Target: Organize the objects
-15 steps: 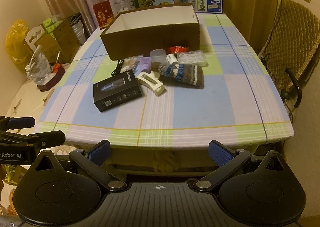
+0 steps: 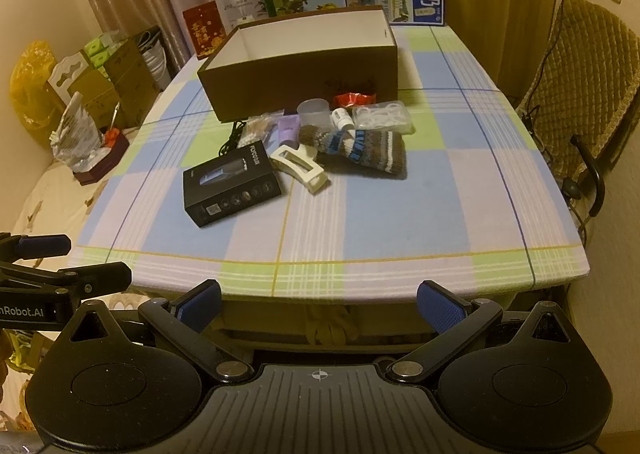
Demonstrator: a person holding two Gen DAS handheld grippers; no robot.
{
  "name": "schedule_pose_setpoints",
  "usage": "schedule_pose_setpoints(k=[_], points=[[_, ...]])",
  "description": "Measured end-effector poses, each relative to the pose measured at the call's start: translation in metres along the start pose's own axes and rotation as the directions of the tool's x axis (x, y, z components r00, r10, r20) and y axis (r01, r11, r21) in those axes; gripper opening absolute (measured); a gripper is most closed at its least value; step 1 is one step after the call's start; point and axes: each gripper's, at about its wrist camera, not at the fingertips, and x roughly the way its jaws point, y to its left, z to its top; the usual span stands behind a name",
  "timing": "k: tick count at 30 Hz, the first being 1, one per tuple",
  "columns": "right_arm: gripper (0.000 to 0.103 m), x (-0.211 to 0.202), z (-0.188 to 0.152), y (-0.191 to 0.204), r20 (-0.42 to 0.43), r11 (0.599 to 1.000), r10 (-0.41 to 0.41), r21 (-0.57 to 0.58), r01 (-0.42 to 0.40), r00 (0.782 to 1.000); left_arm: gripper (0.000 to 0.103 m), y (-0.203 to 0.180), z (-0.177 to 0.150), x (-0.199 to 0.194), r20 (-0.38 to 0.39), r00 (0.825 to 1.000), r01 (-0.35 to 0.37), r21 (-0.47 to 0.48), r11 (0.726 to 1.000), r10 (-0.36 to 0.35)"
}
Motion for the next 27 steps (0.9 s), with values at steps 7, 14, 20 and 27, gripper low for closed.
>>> schedule_pose_setpoints(k=[7, 14, 20, 27], points=[[0.101, 0.005, 0.007, -0.004, -0.009, 1.0, 0.004, -0.002, -0.004, 1.0, 0.102, -0.001, 0.005, 0.005, -0.005, 1.0, -0.001, -0.004, 1.0, 0.001], [0.101, 0.011, 0.011, -0.008, -0.013, 1.0, 0.007, 0.0, -0.007, 1.0, 0.102, -0.002, 0.011, 0.012, -0.013, 1.0, 0.001, -0.003, 1.0, -0.001], [0.101, 0.013, 0.014, -0.011, -0.017, 1.0, 0.01, 0.002, -0.01, 1.0, 0.102, -0.003, 0.017, 0.018, -0.02, 1.0, 0.002, -0.002, 1.0, -0.002], [0.101, 0.02, 0.024, -0.019, -0.018, 1.0, 0.022, 0.004, -0.021, 1.0, 0.102, -0.003, 0.024, 0.026, -0.028, 1.0, 0.005, -0.004, 1.0, -0.005]])
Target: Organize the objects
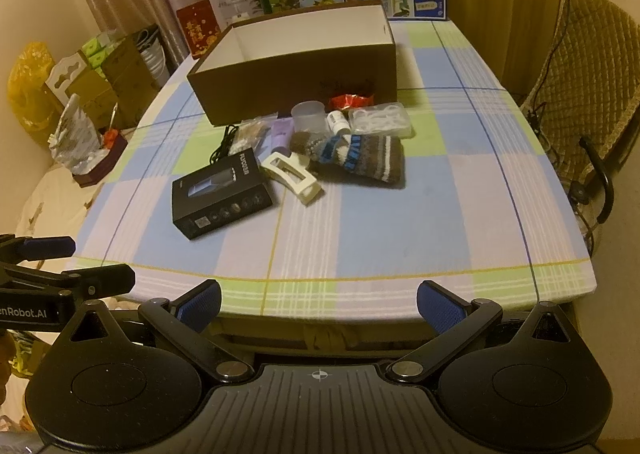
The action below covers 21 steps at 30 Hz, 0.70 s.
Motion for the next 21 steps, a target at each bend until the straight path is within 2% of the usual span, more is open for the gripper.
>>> schedule_pose_setpoints(k=[13, 21], points=[[0.101, 0.016, 0.022, -0.013, 0.047, 0.999, 0.029, -0.039, -0.028, 0.998, 0.102, 0.008, 0.024, 0.022, 0.004, 1.0, -0.013, 0.009, 1.0, 0.013], [0.101, 0.034, 0.038, -0.029, 0.047, 0.999, 0.032, -0.038, -0.031, 0.998, 0.102, 0.017, 0.042, 0.046, 0.012, 1.0, -0.014, 0.044, 0.999, 0.013]])
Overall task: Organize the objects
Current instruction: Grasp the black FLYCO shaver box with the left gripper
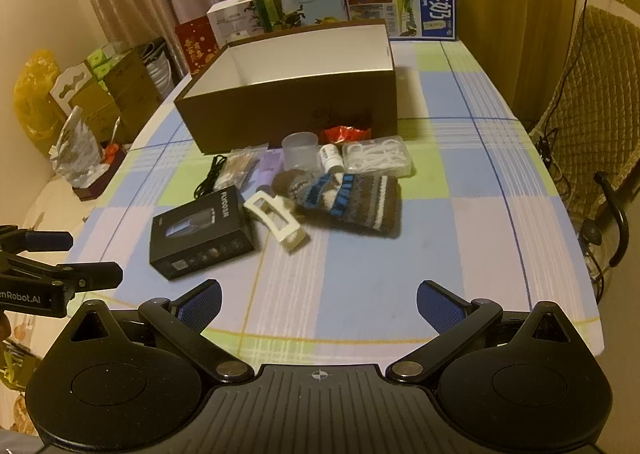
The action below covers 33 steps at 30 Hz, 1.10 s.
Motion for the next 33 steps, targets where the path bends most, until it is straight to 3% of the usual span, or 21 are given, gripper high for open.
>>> schedule_pose_setpoints(k=[17, 33], points=[[0.101, 0.041, 0.022, -0.041, -0.056, 0.999, -0.004, 0.038, 0.006, 0.998, 0.102, 0.01, 0.026, 0.078, -0.012, 0.999, 0.053, 0.212, 0.976, -0.052], [0.101, 0.069, 0.037, -0.074, -0.108, 0.995, -0.045, 0.088, 0.055, 0.993, 0.102, 0.02, 0.034, 0.147, -0.131, 0.988, 0.12, 0.317, 0.941, -0.082]])
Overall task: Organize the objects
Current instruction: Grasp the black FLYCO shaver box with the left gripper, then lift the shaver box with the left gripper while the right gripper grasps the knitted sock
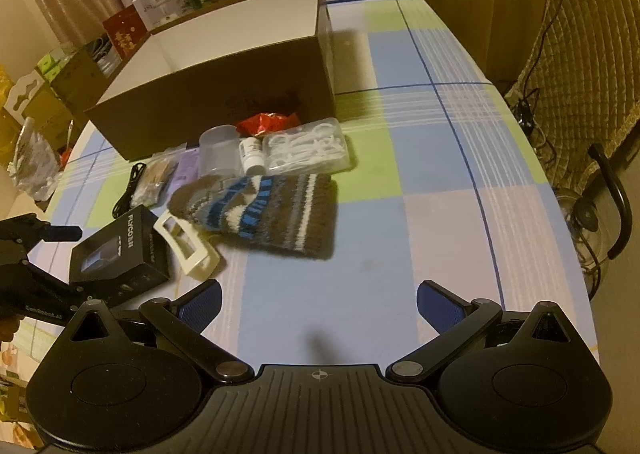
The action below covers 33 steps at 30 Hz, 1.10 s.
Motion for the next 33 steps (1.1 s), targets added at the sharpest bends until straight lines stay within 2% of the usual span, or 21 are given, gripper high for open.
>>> schedule_pose_setpoints(k=[4, 9, 13, 15, 18, 22, 28, 33], points=[[0.101, 0.003, 0.002, -0.002, -0.008, 1.0, -0.001, 0.004, 0.001, 1.0, 0.102, 0.003, 0.003, 0.011, -0.021, 1.0, 0.018, 0.007, 1.0, -0.018], [0.101, 0.007, 0.002, -0.007, -0.02, 1.0, -0.011, 0.015, 0.012, 1.0, 0.096, -0.001, 0.0, 0.01, -0.013, 1.0, 0.009, -0.01, 1.0, -0.009], [0.101, 0.01, 0.003, -0.011, -0.029, 1.0, -0.016, 0.023, 0.017, 0.999, 0.09, -0.009, -0.005, 0.003, -0.018, 1.0, -0.001, -0.082, 0.997, 0.0], [0.101, 0.011, 0.003, -0.012, -0.031, 1.0, -0.017, 0.022, 0.018, 0.999, 0.082, -0.013, -0.008, 0.0, -0.045, 0.999, 0.02, -0.151, 0.988, -0.027], [0.101, 0.014, 0.005, -0.012, -0.033, 1.0, -0.012, 0.02, 0.013, 0.999, 0.079, -0.023, -0.014, 0.0, -0.079, 0.994, 0.047, -0.244, 0.969, -0.069], [0.101, 0.018, 0.008, -0.01, -0.036, 1.0, -0.006, 0.005, 0.006, 0.999, 0.079, -0.03, -0.012, 0.001, -0.084, 0.995, 0.036, -0.271, 0.962, -0.061], [0.101, 0.023, 0.013, -0.01, -0.047, 1.0, -0.002, -0.02, 0.001, 0.999, 0.079, -0.033, 0.006, 0.013, -0.082, 0.996, 0.014, -0.246, 0.969, -0.035], [0.101, 0.027, 0.017, -0.013, -0.059, 0.999, 0.007, -0.052, -0.01, 0.998, 0.078, -0.036, 0.009, 0.02, -0.092, 0.996, -0.02, -0.267, 0.964, -0.004]])
